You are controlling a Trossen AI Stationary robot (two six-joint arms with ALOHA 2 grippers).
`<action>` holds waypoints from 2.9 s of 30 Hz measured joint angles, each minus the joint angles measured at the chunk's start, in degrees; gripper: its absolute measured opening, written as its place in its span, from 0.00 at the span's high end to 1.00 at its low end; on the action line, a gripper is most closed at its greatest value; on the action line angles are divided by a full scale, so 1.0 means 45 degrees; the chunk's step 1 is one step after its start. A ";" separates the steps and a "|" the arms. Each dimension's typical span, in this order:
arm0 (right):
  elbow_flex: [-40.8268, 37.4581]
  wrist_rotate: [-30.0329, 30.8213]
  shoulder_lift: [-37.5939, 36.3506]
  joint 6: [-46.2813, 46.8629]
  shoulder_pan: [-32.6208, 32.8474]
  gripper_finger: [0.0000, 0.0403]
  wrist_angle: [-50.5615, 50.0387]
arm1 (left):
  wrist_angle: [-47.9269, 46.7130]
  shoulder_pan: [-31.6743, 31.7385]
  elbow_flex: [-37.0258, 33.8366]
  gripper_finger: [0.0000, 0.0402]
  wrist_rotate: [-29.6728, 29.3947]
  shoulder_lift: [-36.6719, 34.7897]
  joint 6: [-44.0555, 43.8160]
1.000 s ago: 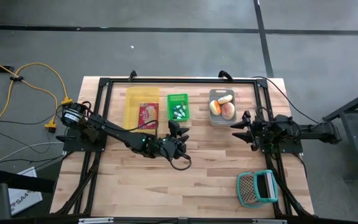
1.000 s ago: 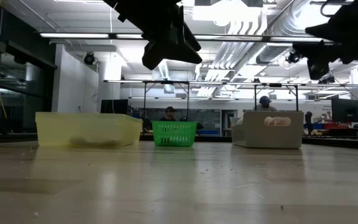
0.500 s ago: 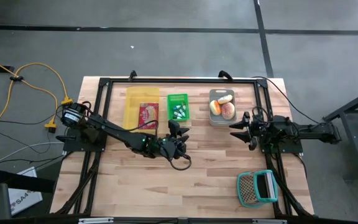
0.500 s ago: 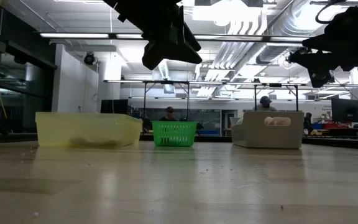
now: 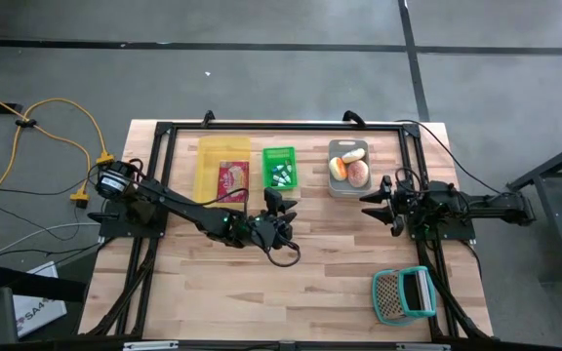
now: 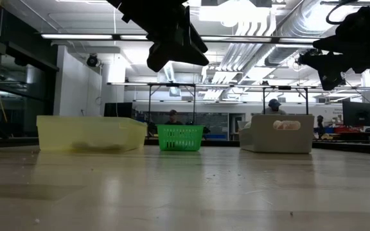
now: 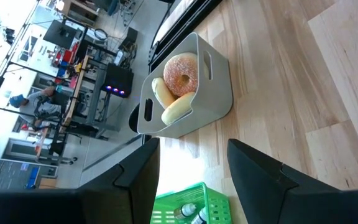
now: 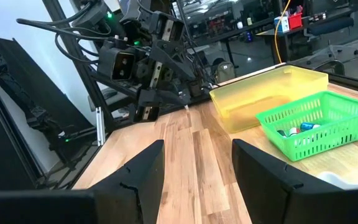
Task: Pick & Place Food Item
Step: Return to Home Position
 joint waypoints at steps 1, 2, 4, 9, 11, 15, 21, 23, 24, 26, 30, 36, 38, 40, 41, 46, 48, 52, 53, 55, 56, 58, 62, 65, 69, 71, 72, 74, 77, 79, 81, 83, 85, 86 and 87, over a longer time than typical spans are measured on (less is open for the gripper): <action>0.0000 -0.0001 0.0000 0.0000 0.0000 0.57 -0.0002 | 0.0000 0.0000 0.0000 0.55 0.0000 0.0000 -0.0004; 0.0000 0.0002 0.0000 0.0000 0.0000 0.57 -0.0004 | 0.0000 0.0000 0.0000 0.55 0.0002 0.0001 0.0000; 0.0000 0.0002 0.0000 0.0046 0.0000 0.57 -0.0007 | 0.0000 0.0000 0.0000 0.55 0.0002 0.0000 -0.0002; 0.0000 0.0002 0.0057 0.0063 0.0005 0.57 -0.0012 | 0.0000 0.0000 0.0000 0.55 0.0002 0.0000 -0.0002; -0.0005 0.0002 0.0089 0.0081 0.0005 0.57 -0.0012 | 0.0000 0.0000 0.0000 0.55 0.0001 0.0000 0.0000; -0.0005 0.0002 0.0092 0.0092 0.0005 0.57 -0.0012 | 0.0000 0.0000 0.0000 0.55 0.0003 0.0000 0.0000; -0.0010 0.0002 0.0092 0.0092 0.0005 0.57 0.0012 | 0.0000 0.0000 0.0000 0.55 0.0001 0.0000 0.0000; -0.0010 0.0002 0.0092 0.0092 0.0005 0.57 0.0012 | 0.0000 0.0000 0.0000 0.55 0.0000 0.0000 0.0000; -0.0010 0.0002 0.0092 0.0092 0.0005 0.57 0.0017 | 0.0000 0.0000 0.0000 0.55 0.0001 0.0000 -0.0003; -0.0010 0.0002 0.0092 0.0092 0.0005 0.57 0.0022 | 0.0000 0.0000 0.0000 0.55 0.0002 0.0002 -0.0002; -0.0010 0.0002 0.0092 0.0092 0.0005 0.57 0.0027 | 0.0000 -0.0002 0.0000 0.55 0.0002 0.0001 -0.0002; -0.0010 0.0002 0.0093 0.0092 0.0005 0.57 0.0041 | -0.0004 -0.0001 0.0000 0.55 0.0000 0.0000 0.0000; -0.0010 0.0002 0.0097 0.0092 0.0007 0.57 0.0046 | -0.0005 0.0000 0.0000 0.55 0.0000 0.0000 0.0019; -0.0010 0.0002 0.0097 0.0092 0.0005 0.57 0.0046 | -0.0005 0.0000 0.0000 0.55 0.0042 0.0000 0.0283; -0.0010 0.0002 0.0097 0.0092 0.0005 0.57 0.0046 | 0.0000 0.0000 0.0000 0.55 0.0180 0.0000 0.0352; -0.0010 0.0002 0.0097 0.0094 0.0005 0.57 0.0050 | 0.0019 -0.0113 0.0000 0.55 0.1378 0.0000 -0.0065; -0.0010 0.0002 0.0097 0.0092 0.0007 0.57 0.0050 | 0.0123 -0.0203 0.0000 0.55 0.1899 0.0000 -0.0511; -0.0010 0.0002 0.0097 0.0096 0.0007 0.57 0.0051 | 0.0638 -0.0416 0.0000 0.55 0.2348 0.0004 -0.1562; -0.0010 0.0002 0.0102 0.0094 0.0006 0.57 0.0051 | 0.0799 -0.0472 0.0000 0.55 0.2451 0.0002 -0.1686; -0.0010 0.0002 0.0102 0.0092 0.0010 0.57 0.0051 | 0.1229 -0.0554 0.0000 0.55 0.2636 0.0000 -0.1736; -0.0010 0.0002 0.0102 0.0097 0.0010 0.57 0.0051 | 0.1433 -0.0576 0.0000 0.55 0.2702 0.0001 -0.1693; -0.0010 0.0002 0.0102 0.0092 0.0010 0.57 0.0051 | 0.1844 -0.0653 0.0000 0.55 0.2947 0.0000 -0.1648; -0.0010 0.0002 0.0102 0.0097 0.0010 0.57 0.0051 | 0.2660 -0.0839 0.0000 0.55 0.3102 0.0000 -0.2253; -0.0010 0.0002 0.0102 0.0095 0.0010 0.57 0.0051 | 0.3223 -0.1025 0.0000 0.55 0.3119 0.0000 -0.2914; -0.0010 0.0002 0.0102 0.0097 0.0010 0.57 0.0051 | 0.4060 -0.1246 0.0000 0.55 0.3122 0.0004 -0.3813; -0.0010 0.0005 0.0102 0.0095 0.0010 0.57 0.0051 | 0.4104 -0.1389 0.0000 0.55 0.3198 -0.0005 -0.4950; -0.0010 0.0002 0.0102 0.0095 0.0010 0.57 0.0051 | 0.4086 -0.1436 0.0000 0.55 0.3493 -0.0005 -0.5307; -0.0010 0.0004 0.0102 0.0096 0.0010 0.57 0.0051 | 0.4084 -0.1399 0.0000 0.55 0.5130 -0.0005 -0.5998; -0.0010 0.0002 0.0102 0.0097 0.0010 0.57 0.0051 | 0.4030 -0.0923 0.0000 0.55 0.9259 -0.0005 -0.6389; -0.0010 0.0002 0.0102 0.0097 0.0010 0.57 0.0056 | 0.4047 -0.0517 0.0000 0.55 1.1761 0.0044 -0.6478; -0.0010 0.0002 0.0102 0.0096 0.0010 0.57 0.0051 | 0.4045 -0.0155 0.0000 0.55 1.2985 0.0058 -0.6665; -0.0010 0.0002 0.0102 0.0097 0.0010 0.57 0.0052 | 0.4059 0.0146 0.0000 0.55 1.3530 0.0063 -0.6734; -0.0008 0.0002 0.0102 0.0097 0.0010 0.57 0.0053 | 0.4080 0.0393 0.0000 0.55 1.3647 0.0063 -0.6727; -0.0010 0.0002 0.0102 0.0097 0.0010 0.57 0.0054 | 0.4074 0.0489 0.0000 0.55 1.3638 0.0063 -0.6716; -0.0010 0.0002 0.0102 0.0097 0.0010 0.57 0.0051 | 0.4070 0.0564 0.0000 0.55 1.3587 0.0063 -0.6702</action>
